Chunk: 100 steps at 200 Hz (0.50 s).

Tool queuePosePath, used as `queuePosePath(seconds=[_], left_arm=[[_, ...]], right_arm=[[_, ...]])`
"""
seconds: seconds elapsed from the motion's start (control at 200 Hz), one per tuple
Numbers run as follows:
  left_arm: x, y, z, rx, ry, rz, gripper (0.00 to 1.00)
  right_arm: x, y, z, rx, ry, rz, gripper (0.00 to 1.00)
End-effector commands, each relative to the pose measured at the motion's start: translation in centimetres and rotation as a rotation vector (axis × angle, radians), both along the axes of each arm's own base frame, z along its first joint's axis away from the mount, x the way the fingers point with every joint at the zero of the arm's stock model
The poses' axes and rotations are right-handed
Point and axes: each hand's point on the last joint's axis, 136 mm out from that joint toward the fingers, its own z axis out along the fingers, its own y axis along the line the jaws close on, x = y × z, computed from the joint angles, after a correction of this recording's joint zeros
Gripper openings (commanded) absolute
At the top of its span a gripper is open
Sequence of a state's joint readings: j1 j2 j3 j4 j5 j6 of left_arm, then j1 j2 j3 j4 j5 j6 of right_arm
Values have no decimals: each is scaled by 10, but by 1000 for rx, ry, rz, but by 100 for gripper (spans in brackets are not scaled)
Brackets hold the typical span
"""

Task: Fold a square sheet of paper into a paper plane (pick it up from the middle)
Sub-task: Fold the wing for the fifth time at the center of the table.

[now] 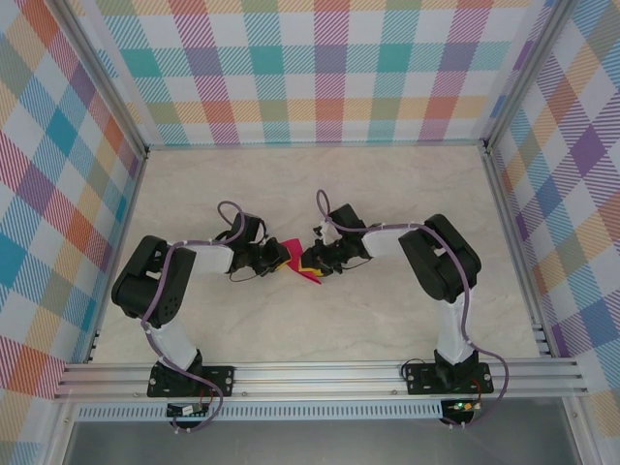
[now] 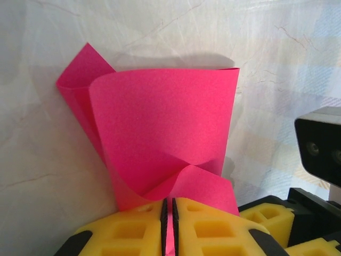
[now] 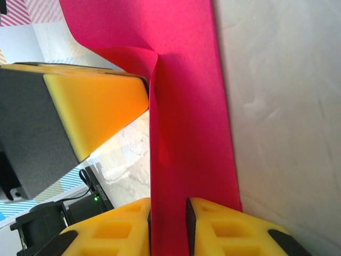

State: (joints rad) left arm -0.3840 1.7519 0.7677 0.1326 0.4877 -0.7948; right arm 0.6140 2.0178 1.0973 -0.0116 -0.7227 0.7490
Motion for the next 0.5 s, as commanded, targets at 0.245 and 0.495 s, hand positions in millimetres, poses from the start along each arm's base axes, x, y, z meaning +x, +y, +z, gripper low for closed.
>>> queuePosePath(seconds=[0.245, 0.495], left_arm=[[-5, -2, -10, 27, 29, -19, 14], [-3, -6, -3, 7, 17, -27, 14]], right_arm=[[-16, -14, 5, -42, 42, 20, 23], [-20, -19, -10, -73, 75, 15, 15]])
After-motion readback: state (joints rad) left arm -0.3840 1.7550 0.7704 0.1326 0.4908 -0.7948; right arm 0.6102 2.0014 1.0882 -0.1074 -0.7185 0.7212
